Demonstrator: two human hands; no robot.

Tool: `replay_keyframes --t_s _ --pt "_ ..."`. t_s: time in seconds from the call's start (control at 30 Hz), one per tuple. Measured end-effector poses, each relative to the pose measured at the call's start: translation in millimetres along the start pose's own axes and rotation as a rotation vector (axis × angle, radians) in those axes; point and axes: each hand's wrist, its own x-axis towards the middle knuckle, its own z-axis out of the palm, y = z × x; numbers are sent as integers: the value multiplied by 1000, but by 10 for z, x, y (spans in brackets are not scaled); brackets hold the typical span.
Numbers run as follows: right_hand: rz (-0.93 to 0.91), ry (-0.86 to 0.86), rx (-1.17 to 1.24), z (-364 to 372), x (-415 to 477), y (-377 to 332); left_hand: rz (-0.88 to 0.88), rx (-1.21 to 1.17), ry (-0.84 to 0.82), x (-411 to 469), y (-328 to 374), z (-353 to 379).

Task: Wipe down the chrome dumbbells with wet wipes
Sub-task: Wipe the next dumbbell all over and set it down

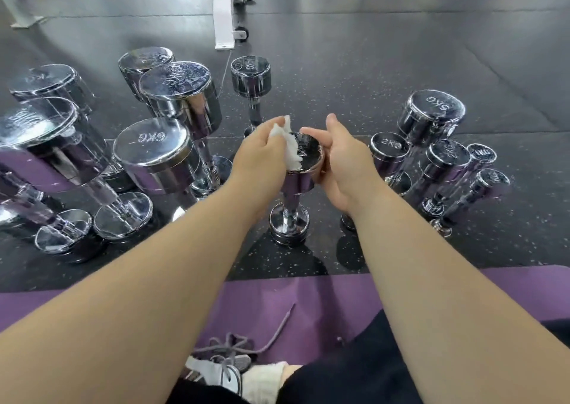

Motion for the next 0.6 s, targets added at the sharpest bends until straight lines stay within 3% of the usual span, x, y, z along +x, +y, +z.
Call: replay_keyframes --t_s 0.13,0.33,0.47,0.6 --pt "-7 -43 19 -45 23 -14 -320 -164 25 102 3 -104" --pt "-227 10 -62 71 89 -94 -56 -116 -55 210 183 -135" --pt "-238 -53 -186 78 154 -119 -114 -54 -59 199 81 -161" --pt "-239 -49 -101 79 142 -65 -241 -316 -21 156 39 -165"
